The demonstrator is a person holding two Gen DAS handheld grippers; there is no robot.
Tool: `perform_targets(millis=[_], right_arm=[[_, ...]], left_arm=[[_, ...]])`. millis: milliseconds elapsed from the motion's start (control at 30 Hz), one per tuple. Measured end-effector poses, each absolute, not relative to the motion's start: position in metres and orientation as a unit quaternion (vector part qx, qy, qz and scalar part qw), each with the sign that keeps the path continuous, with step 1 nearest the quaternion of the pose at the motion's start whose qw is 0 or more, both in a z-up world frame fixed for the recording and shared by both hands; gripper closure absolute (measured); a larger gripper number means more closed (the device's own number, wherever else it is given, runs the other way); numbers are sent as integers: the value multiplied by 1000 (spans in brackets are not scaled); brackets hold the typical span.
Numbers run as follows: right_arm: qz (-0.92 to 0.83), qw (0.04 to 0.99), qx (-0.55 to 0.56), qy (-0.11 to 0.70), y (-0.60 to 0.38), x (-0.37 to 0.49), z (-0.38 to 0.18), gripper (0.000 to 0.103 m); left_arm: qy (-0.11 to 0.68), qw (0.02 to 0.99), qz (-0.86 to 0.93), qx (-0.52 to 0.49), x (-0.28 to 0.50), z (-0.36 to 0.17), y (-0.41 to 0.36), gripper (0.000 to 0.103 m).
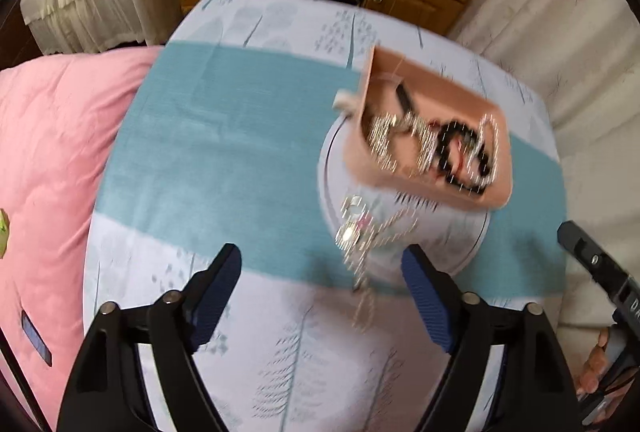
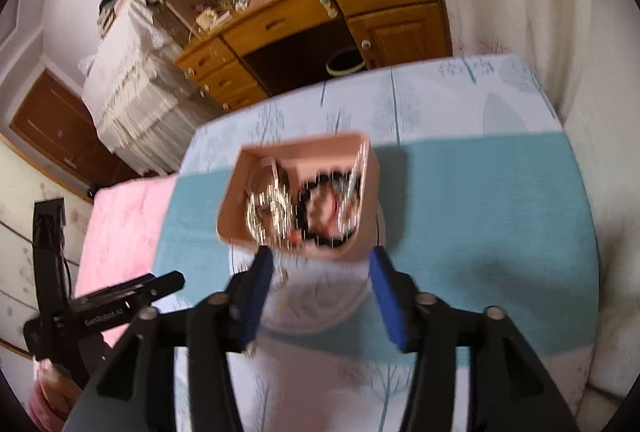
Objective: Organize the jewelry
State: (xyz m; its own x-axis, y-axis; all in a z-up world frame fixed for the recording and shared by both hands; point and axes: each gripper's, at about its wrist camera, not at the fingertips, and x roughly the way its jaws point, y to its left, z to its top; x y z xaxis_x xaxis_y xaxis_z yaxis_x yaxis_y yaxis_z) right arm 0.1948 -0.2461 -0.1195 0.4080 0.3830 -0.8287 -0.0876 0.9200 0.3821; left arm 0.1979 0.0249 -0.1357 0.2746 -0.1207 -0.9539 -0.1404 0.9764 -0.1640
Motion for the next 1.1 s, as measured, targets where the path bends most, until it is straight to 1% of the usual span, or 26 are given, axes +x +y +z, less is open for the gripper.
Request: perform_targets(millis=[33, 67, 167, 267, 400, 567, 633, 700, 733, 800, 833, 900, 967, 1000, 1033, 1067, 1100], right_arm=[[145, 824, 133, 531, -242, 188, -124, 39], [150, 821, 120, 537, -234, 179, -129, 38], [160, 818, 75, 548, -211, 154, -143, 37], [153, 829, 31, 537, -180, 127, -158, 37], [141, 845, 44, 513, -149, 107, -171, 37], [103, 873, 10, 477, -110, 90, -184, 37], [80, 882, -9, 464, -99, 90, -188, 37], [65, 886, -21, 458, -90, 92, -192, 37], [59, 887, -24, 457, -88, 94, -194, 37], [44, 889, -26, 455, -84, 98, -197, 37], [41, 891, -25, 452, -83, 100, -197, 38], [34, 894, -29, 445, -80, 103, -198, 44], [32, 895, -36, 444, -76, 108, -199, 52], [31, 894, -37, 446, -74, 110, -199, 55], [31, 893, -39, 448, -73, 112, -200, 60], [31, 892, -41, 450, -71, 114, -202, 64], [31, 890, -45, 452, -69, 116, -203, 64]], left_arm=[[606, 788, 1, -106, 193, -140, 27, 21], [609, 786, -8, -101, 189, -144, 29, 21], [609, 789, -32, -74, 180, -155, 32, 21], [602, 794, -77, -40, 177, -163, 33, 21], [588, 794, -149, -23, 183, -174, 33, 21], [581, 786, -209, -21, 200, -188, 28, 22], [579, 786, -218, -10, 206, -192, 24, 30], [580, 782, -228, -3, 213, -198, 21, 36], [580, 781, -231, -2, 216, -200, 19, 41], [580, 780, -236, 0, 222, -206, 17, 48], [580, 779, -239, -1, 223, -207, 16, 49], [570, 784, -248, 1, 225, -207, 15, 55], [569, 782, -253, 2, 228, -208, 14, 59], [565, 784, -255, 4, 228, -208, 13, 63], [565, 784, -257, 6, 228, -208, 12, 66], [563, 786, -256, 13, 228, -208, 11, 67], [563, 786, -256, 20, 227, -208, 10, 67]])
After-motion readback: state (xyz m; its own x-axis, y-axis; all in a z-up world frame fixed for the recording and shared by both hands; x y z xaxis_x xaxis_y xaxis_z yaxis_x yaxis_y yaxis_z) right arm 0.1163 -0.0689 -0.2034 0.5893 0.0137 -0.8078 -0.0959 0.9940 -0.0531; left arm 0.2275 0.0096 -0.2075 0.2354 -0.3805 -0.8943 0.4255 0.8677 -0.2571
